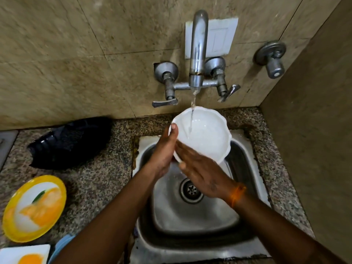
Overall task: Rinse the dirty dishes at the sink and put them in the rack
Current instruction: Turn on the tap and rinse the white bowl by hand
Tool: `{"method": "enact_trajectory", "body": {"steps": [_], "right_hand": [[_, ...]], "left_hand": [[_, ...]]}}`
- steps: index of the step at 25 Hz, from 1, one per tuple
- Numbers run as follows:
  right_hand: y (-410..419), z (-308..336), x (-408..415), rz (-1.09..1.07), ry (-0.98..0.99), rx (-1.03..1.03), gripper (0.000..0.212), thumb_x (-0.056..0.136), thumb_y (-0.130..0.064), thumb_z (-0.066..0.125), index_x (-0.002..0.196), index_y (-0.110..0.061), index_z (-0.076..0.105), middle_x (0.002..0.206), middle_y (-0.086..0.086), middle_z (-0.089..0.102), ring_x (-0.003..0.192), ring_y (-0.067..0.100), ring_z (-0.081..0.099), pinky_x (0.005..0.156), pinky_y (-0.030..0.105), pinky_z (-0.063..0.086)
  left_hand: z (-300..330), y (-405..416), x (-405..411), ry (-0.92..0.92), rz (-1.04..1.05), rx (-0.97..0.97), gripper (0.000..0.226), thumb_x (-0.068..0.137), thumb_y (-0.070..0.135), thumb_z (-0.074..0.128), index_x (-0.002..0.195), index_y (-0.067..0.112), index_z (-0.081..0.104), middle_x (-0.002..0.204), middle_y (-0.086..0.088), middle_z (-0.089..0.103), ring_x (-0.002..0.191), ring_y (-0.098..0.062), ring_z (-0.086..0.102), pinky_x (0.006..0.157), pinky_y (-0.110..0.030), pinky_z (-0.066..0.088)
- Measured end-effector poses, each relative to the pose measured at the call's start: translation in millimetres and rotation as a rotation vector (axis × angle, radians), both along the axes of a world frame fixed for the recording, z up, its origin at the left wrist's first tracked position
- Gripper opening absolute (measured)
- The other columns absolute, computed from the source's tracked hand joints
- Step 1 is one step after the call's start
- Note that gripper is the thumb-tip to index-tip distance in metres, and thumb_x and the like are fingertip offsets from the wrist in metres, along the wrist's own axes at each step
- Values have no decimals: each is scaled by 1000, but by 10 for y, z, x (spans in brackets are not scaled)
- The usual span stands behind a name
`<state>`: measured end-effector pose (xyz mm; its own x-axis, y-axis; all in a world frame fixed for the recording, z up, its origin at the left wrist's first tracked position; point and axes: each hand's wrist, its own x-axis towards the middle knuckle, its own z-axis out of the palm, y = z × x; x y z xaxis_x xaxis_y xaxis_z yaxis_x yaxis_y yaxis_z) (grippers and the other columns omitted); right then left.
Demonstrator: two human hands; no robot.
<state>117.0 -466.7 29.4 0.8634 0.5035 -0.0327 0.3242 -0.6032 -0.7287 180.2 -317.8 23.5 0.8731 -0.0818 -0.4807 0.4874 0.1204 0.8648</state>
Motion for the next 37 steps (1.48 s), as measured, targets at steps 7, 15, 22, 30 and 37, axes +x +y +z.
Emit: {"method": "enact_trajectory", "body": {"steps": [7,15,22,30,37], "right_hand": [[-189,-10,346,-209,-207,-437,87,100,-70,12,164,-13,4,171,11,-1,159,24,-2,129,45,5],[-195,-15,-22,-19,-208,-183,49,103,-55,45,138,-26,63,155,-8,50,148,5,36,123,30,29],[-454,444,334,-990,-171,327,18,97,-31,62,105,-21,74,97,-2,76,89,16,70,87,42,59],[-480,947,665,-852,-147,551,44,95,-10,55,137,-21,62,132,-3,68,119,13,66,107,44,52],[-492,936,288,-704,-147,322,54,99,-10,54,151,-21,47,133,-1,60,114,12,56,107,32,44]], "left_hand": [[95,-48,43,15,-67,-5,37,102,55,50,139,46,51,132,9,70,112,-22,73,78,-60,62],[-19,284,-114,-112,92,134,35,93,26,65,125,38,61,122,-4,74,110,-31,72,92,-64,57],[128,440,-481,-828,-360,1114,81,80,2,61,149,36,38,124,-12,71,94,-38,72,73,-45,61],[152,652,-770,-960,-405,1299,105,71,3,81,154,38,28,143,-10,61,117,-33,68,75,-45,64],[253,606,-866,-1092,-351,1274,109,62,-7,80,153,31,35,141,-15,62,117,-35,69,74,-47,65]]}}
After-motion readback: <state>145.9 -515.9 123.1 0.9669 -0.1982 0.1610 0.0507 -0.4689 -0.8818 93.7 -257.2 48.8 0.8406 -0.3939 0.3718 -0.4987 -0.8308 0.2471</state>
